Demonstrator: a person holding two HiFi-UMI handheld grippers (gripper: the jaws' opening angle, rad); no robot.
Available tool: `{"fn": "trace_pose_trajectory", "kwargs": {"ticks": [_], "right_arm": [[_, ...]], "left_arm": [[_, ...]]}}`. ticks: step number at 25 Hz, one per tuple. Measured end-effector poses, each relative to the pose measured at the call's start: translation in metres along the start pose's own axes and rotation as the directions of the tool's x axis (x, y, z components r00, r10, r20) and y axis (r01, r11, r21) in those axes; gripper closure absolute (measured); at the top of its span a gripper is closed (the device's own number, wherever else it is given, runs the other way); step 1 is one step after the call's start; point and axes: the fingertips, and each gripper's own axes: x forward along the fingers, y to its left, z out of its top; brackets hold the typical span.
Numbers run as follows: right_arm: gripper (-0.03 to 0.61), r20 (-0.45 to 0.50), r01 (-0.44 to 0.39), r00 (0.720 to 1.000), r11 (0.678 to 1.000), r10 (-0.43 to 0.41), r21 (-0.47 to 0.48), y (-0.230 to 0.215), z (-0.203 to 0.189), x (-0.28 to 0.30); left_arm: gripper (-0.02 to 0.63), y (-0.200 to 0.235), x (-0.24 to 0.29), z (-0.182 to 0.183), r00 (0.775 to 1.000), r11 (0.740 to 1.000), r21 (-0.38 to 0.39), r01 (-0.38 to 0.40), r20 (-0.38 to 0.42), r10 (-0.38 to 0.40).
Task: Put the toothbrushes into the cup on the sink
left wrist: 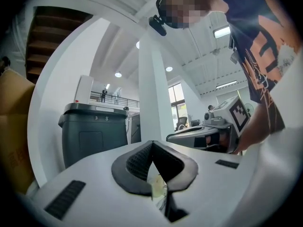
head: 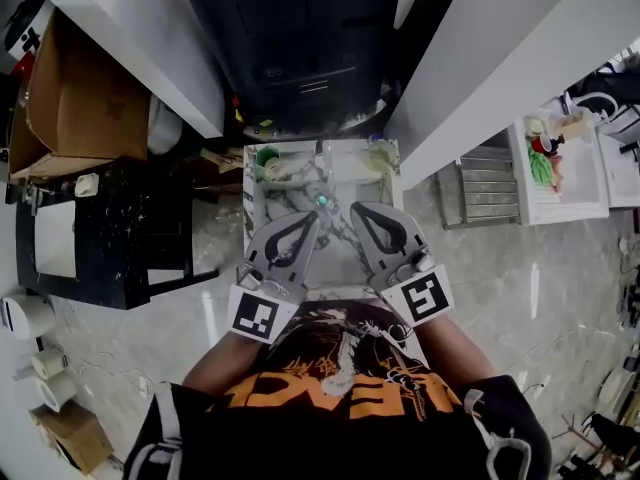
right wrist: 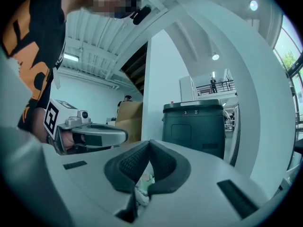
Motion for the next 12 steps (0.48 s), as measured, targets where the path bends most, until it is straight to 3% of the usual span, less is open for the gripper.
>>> {"fn": "trace_pose_trajectory", "kwargs": {"ticks": [12], "right_arm": [[0.565,0.000,-0.016,1.000,1.000,0.016,0.013,0.0019,-0.0018,-0.0056]], "left_arm": [[0.591,-0.0031,-0.0023,0.0040,0.998,0.999,0.002,-0.054,0.015,0.054]]}}
